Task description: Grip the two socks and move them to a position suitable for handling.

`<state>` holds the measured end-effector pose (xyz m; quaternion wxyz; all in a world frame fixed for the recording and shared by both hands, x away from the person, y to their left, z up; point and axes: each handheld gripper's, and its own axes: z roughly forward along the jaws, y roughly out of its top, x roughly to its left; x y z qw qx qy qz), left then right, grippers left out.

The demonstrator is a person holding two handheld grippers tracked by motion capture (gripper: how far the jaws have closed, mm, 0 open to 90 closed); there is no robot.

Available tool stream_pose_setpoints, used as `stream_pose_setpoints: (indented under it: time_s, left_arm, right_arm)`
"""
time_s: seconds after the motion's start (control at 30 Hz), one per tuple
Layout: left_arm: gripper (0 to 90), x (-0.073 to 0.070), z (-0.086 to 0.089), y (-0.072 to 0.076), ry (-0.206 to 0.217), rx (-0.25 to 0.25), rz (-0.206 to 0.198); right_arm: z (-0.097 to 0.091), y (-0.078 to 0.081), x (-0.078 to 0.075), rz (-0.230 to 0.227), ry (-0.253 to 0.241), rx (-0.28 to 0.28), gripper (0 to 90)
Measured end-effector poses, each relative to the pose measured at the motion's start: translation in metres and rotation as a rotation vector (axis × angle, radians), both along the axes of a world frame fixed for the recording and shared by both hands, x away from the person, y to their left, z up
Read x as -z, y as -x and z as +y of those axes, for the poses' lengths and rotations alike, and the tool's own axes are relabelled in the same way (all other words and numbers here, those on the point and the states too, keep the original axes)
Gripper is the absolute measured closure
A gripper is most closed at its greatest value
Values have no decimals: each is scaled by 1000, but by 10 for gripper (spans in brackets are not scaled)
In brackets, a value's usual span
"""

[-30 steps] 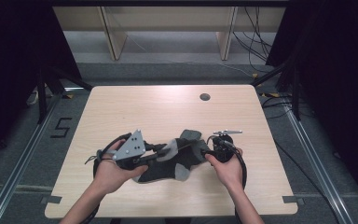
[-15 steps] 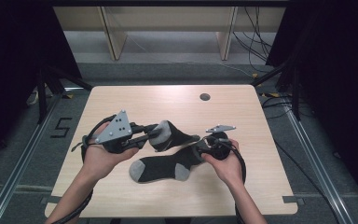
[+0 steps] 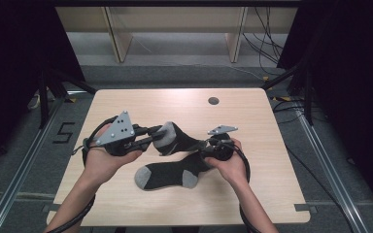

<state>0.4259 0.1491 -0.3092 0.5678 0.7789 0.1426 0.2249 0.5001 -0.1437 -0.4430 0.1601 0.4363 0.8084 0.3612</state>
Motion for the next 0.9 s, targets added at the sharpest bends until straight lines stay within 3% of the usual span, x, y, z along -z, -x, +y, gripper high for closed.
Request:
stream_pose_setpoints:
  time_s: [0.03, 0.07, 0.13, 0.2, 0.33, 0.43, 0.47, 0.53, 0.6, 0.7, 0.8, 0.9]
  left_arm:
    - [821, 0, 0, 0, 0, 0, 0]
    - [821, -1, 1, -1, 1, 0, -2]
    - [821, -1, 2, -2, 1, -3, -3]
    - [821, -1, 3, -3, 1, -5, 1]
    - [821, 0, 5, -6, 12, -12, 7]
    - [821, 1, 7, -7, 17, -17, 10]
    - [821, 2, 9, -8, 18, -22, 14]
    - [821, 3, 12, -9, 18, -28, 16]
    - [821, 3, 13, -10, 17, -33, 18]
    - [821, 2, 14, -10, 16, -33, 18]
    - [821, 0, 14, -10, 12, -30, 13]
    - [821, -1, 13, -9, 8, -23, 11]
  right_arm:
    - [1, -2, 1, 10, -2, -1, 429]
    - [2, -5, 1, -9, 7, -18, 427]
    - [4, -7, 2, 11, -10, -26, 426]
    - [6, -13, 3, 0, 6, -69, 426]
    - [11, -19, 5, 36, 1, -73, 443]
    - [12, -20, 8, 47, 16, -87, 520]
    - [11, -22, 8, 37, 40, -116, 651]
    - [12, -20, 8, 55, 40, -101, 711]
    - [11, -22, 9, 45, 40, -97, 735]
    - [13, -22, 7, 40, 54, -102, 699]
    - [16, -25, 5, 24, 56, -101, 546]
    - [20, -27, 5, 42, 38, -71, 475]
